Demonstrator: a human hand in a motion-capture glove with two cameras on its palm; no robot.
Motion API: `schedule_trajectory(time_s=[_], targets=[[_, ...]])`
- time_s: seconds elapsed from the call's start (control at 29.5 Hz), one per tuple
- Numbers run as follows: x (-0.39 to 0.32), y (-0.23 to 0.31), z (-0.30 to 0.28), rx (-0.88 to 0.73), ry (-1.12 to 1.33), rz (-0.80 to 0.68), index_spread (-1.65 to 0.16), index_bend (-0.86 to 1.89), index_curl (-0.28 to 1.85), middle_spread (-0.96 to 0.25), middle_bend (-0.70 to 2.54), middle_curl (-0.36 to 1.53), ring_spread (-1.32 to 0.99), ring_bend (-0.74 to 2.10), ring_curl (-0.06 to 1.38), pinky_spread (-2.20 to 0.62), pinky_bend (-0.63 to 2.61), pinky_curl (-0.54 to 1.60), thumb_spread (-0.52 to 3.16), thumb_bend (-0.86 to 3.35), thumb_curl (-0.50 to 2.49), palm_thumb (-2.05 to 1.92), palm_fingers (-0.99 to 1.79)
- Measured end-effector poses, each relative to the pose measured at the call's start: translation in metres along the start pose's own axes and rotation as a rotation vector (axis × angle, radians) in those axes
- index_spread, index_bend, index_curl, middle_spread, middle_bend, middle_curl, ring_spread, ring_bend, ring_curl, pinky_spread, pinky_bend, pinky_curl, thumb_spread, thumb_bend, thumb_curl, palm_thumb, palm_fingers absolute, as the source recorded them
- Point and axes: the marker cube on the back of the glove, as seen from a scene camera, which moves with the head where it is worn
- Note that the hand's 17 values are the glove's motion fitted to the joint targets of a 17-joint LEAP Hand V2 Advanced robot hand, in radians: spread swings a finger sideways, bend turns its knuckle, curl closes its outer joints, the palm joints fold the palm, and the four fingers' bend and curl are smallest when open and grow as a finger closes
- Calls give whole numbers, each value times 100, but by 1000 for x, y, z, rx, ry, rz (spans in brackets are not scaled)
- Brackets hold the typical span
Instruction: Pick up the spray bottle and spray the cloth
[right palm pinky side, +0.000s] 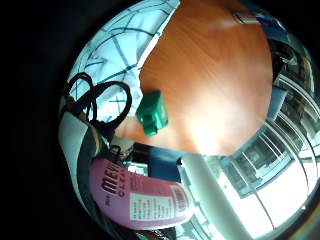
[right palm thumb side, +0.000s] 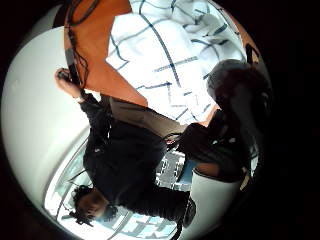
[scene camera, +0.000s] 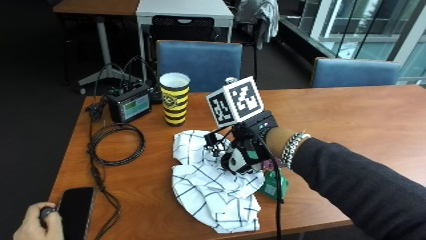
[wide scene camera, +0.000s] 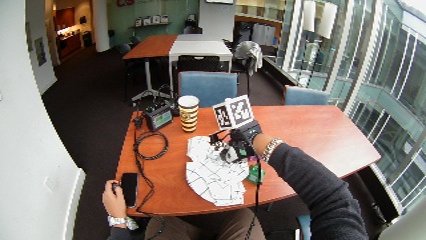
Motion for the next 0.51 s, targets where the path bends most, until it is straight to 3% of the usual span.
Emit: schedule_trajectory(time_s=[0.51], targets=[[-8,-21,29,-118,46,13,-31,35,66,-23,56,61,-20,60,50,-29,50,43,52,-2,83,89,133]])
